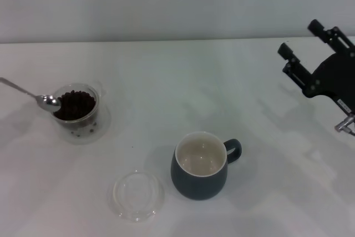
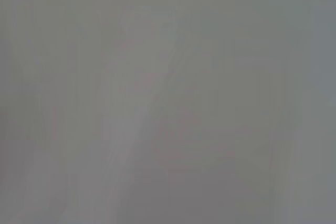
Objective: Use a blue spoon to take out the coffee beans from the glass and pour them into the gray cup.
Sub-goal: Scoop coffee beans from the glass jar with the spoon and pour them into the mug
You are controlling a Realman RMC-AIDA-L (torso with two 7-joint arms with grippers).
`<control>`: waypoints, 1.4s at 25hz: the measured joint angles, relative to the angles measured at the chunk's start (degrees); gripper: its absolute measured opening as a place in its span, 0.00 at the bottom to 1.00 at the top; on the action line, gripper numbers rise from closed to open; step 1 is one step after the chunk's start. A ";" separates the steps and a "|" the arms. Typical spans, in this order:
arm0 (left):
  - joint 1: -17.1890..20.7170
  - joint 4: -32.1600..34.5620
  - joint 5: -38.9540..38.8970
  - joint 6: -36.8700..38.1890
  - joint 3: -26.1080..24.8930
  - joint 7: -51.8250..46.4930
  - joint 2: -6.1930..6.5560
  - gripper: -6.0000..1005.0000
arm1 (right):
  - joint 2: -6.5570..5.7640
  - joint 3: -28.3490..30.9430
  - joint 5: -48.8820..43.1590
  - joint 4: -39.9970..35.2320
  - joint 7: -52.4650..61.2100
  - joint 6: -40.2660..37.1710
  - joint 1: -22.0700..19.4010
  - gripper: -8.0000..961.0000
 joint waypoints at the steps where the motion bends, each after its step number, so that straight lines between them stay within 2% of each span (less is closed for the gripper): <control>1: -0.31 0.01 0.40 -0.45 0.00 0.00 0.05 0.14 | 0.05 -0.35 -0.01 -0.23 -0.01 0.15 0.01 0.72; 8: -3.30 1.29 5.57 -6.21 -0.03 -0.07 0.45 0.14 | 0.13 -3.78 -0.05 -3.37 0.21 1.45 -0.43 0.72; 17: -5.54 3.49 9.61 -13.02 -0.11 0.07 0.46 0.14 | 0.20 -4.07 -0.04 -3.47 1.94 2.12 -0.79 0.72; 25: -6.95 3.62 11.97 -16.16 0.17 -0.55 -0.40 0.14 | 0.22 -4.56 0.16 -3.63 2.21 2.05 -0.90 0.72; 35: -6.84 3.12 12.87 -17.53 -0.01 -2.09 -0.77 0.14 | 0.22 -4.59 0.27 -4.27 2.26 1.99 -1.15 0.72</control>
